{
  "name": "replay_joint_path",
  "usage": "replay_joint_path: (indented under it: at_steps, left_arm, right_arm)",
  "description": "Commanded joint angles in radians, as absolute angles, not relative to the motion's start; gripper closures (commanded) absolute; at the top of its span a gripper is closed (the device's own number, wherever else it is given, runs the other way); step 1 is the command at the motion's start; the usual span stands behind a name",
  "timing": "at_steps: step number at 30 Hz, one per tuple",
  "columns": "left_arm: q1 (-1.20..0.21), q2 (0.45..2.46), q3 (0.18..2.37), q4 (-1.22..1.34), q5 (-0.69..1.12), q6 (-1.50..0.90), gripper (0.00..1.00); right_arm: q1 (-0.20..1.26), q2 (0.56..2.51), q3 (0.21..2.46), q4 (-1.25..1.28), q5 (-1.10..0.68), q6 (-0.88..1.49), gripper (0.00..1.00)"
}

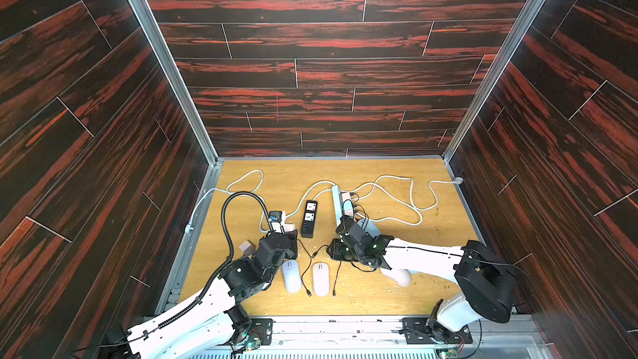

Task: Unplug the wireless mouse
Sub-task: Place the power cord at the center of the board, then adjust the power cord at the center of the board.

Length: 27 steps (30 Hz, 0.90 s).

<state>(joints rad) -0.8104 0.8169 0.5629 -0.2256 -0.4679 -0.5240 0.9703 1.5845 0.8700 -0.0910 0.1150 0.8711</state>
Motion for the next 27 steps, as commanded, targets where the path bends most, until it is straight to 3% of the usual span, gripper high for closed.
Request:
replay_joint_path:
  at_steps: [1,8,19,27]
  left_arm:
    - [-0.806,0.788,0.585,-0.305,-0.53,-0.608,1.0]
    - [-0.757,0.623,0.54,-0.347,-0.543,-0.64,1.0]
    - [-0.695,0.577,0.545,-0.429,-0.468,-0.689,1.0]
    - [-0.692,0.607,0.564,-0.434,-0.465,-0.679,1.0]
  right_arm:
    - [0.973,1.611,0.937,-0.182,0.232,0.627,0.69]
    - [0.967,1.708,1.028,-0.274,0.24,0.385,0.54]
    - [0.937,1.836,1.101,-0.329,0.169,0.357,0.56]
    - [0.937,1.883,1.114,-0.387,0.164,0.421,0.68]
